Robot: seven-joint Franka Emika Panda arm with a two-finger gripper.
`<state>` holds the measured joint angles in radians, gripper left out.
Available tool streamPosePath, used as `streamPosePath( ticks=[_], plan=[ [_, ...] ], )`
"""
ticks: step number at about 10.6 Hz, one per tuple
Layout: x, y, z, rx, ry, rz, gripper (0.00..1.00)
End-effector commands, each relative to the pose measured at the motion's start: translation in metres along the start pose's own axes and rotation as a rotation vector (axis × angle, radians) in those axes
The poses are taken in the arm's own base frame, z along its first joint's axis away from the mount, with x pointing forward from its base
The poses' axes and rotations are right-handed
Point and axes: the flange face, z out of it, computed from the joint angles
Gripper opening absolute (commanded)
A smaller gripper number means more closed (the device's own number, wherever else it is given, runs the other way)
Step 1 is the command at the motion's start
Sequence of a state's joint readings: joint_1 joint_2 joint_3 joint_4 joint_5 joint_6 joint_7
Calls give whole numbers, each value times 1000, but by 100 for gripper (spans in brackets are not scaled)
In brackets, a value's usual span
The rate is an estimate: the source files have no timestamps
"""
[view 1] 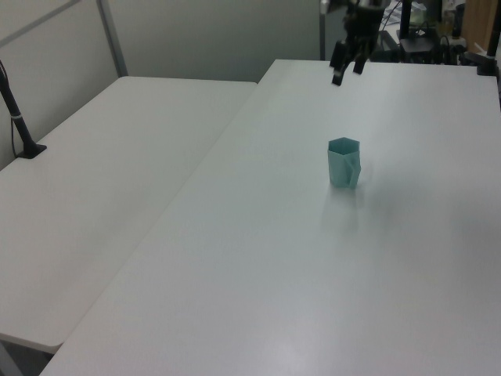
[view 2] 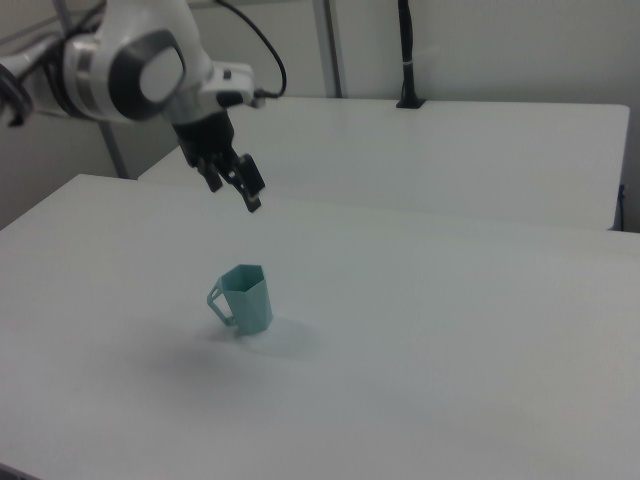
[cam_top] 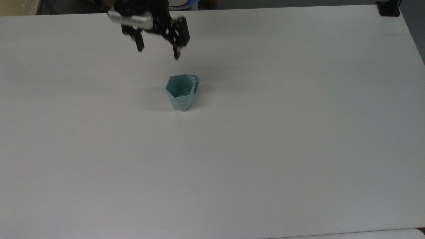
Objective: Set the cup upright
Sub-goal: 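Open the gripper and raise it away from the cup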
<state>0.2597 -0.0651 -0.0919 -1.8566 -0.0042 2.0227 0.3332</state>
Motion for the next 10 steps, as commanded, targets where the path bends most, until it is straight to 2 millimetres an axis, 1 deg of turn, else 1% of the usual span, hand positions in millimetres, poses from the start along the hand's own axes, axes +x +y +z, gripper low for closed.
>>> streamPosePath(
  ticks=[1,2,4,5,6,9,10],
  plan=[
    [-10,41,-57,14,-133,-177,100],
    [-13,56,-69,11,-168,-217,100],
    [-16,78,-79,16,-209,-320,100],
    [-18,82,-85,18,-238,-360,100],
    [-17,82,-86,17,-233,-353,100],
    [-19,82,-82,16,-253,-350,100],
    [-19,82,-83,16,-250,-345,100]
  ],
)
